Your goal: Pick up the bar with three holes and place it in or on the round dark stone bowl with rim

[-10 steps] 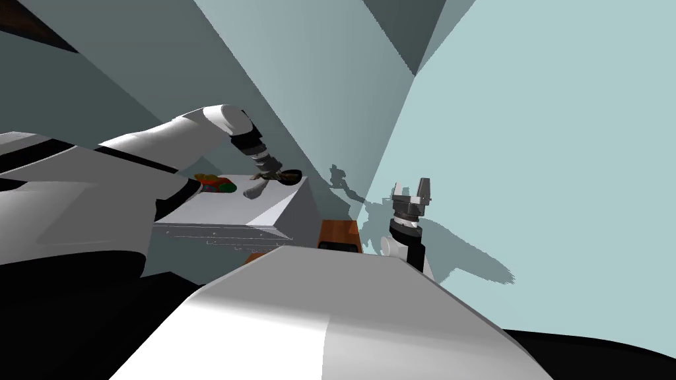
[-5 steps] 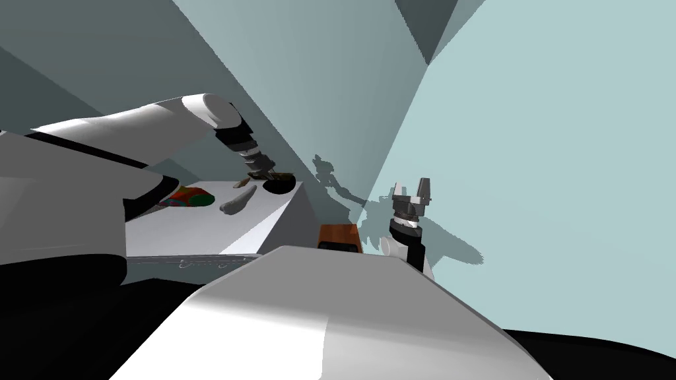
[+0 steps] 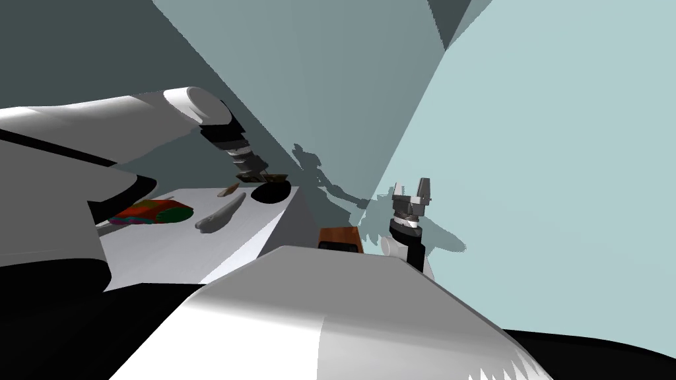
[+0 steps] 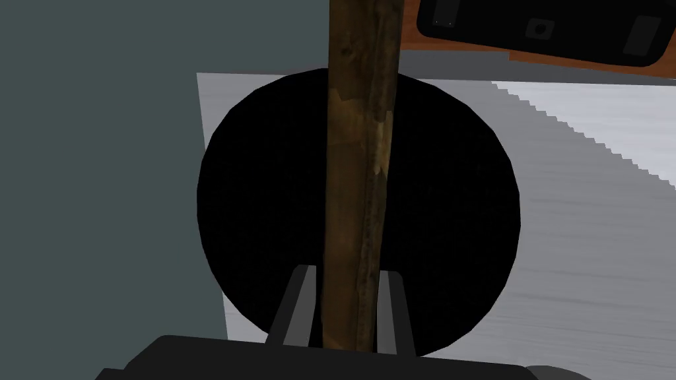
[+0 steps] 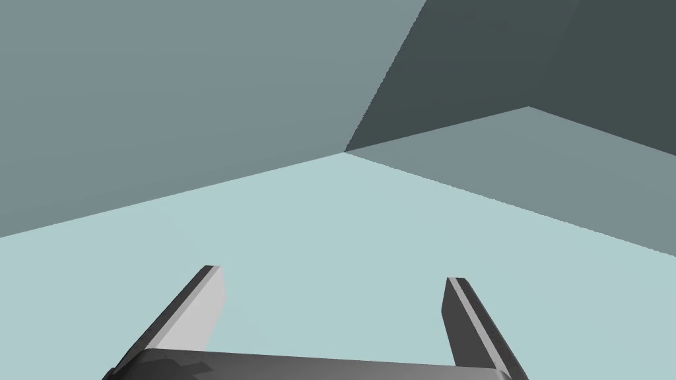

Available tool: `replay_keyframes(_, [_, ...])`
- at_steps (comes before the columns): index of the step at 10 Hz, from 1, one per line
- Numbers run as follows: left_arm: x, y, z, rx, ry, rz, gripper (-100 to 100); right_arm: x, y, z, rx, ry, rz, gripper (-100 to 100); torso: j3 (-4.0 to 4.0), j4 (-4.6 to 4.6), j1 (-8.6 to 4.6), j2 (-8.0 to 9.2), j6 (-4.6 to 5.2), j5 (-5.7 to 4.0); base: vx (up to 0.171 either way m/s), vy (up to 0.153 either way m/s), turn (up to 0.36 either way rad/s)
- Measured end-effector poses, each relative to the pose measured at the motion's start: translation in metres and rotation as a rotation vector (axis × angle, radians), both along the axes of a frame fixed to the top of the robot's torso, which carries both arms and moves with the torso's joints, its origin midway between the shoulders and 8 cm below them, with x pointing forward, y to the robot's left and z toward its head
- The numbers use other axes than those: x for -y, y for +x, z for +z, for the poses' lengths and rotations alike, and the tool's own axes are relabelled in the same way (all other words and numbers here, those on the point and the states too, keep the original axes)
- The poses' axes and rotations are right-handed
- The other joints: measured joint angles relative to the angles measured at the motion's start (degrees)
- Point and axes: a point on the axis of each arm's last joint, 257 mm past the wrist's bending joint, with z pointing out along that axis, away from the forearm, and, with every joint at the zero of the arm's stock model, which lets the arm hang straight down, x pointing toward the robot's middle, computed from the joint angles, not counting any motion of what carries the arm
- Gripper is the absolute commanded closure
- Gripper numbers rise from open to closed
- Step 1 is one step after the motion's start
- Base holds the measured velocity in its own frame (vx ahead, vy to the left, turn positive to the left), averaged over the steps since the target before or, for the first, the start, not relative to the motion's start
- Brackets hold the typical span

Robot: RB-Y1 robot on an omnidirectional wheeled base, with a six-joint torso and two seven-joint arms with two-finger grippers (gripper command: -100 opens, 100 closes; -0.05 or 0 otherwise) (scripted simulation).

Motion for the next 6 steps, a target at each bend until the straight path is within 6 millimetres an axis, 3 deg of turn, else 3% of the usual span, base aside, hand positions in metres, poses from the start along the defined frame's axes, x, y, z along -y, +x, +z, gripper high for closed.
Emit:
replay_keyframes(1, [-0.0037, -0.0048, 0.0013, -0.016, 0.001, 0.009, 100, 0.0000, 0.0000, 0.0000, 0.000, 0.000, 0.000, 0, 0.07, 0.02, -0.03, 0.12, -0.02, 0.00, 0.021, 0.006, 0.014])
replay_keyframes(2, [-0.0046, -0.0060, 0.0015, -0.020, 0.002, 0.010, -100, 0.0000, 0.0000, 0.0000, 0.000, 0.000, 0.000, 0, 0.17, 0.06, -0.14, 0.31, 0.00, -0.01, 0.000, 0.000, 0.000])
replay_keyframes(6, [-0.0045, -0.0059, 0.0014, -0.020, 0.002, 0.010, -100, 0.0000, 0.0000, 0.0000, 0.000, 0.000, 0.000, 0, 0.29, 0.11, -0.23, 0.49, 0.00, -0.04, 0.000, 0.000, 0.000])
